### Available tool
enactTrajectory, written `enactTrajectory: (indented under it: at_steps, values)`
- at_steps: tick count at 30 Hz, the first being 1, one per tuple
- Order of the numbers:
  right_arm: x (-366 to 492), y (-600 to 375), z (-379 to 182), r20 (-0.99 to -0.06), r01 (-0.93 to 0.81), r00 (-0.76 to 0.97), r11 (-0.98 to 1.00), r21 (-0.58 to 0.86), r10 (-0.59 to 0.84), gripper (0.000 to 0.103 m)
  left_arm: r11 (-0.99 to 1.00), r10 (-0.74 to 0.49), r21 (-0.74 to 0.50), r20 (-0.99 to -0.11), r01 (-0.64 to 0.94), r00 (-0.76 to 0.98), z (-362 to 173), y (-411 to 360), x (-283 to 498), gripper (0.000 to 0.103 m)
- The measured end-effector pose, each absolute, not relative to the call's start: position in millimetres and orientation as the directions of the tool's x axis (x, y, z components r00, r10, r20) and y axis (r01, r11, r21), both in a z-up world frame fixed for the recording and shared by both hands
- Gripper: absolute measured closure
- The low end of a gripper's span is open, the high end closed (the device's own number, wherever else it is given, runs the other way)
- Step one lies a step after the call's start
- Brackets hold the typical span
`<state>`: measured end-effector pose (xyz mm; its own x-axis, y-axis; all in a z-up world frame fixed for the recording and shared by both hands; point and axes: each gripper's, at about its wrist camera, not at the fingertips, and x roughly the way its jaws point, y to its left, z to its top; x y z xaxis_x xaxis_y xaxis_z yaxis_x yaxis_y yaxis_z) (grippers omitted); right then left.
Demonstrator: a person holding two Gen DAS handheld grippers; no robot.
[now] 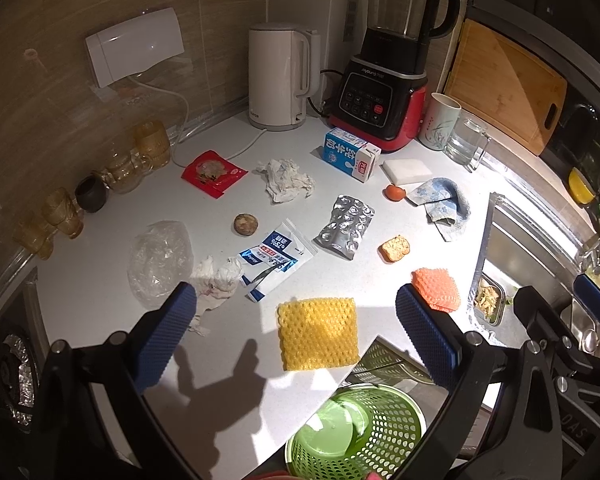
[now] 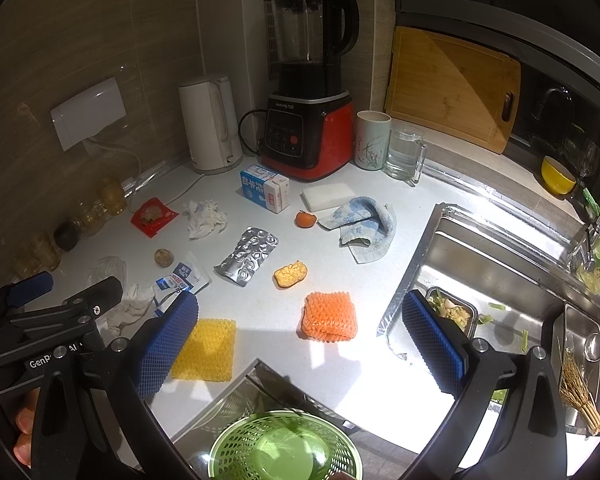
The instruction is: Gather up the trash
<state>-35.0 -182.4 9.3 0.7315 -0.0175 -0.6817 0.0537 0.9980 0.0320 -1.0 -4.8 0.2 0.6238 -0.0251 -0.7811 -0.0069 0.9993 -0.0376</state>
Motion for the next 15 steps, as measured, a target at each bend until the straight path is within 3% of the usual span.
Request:
enactTrajectory:
  at_steps: [15]
  values:
    - [-36.7, -182.1, 9.1, -0.681, 0.056, 0.732, 0.998, 0.033, -0.019, 0.002, 0.999, -0.023, -0.038, -0.783, -0.010, 0.621, -1.3, -1.6, -0.1, 0.008]
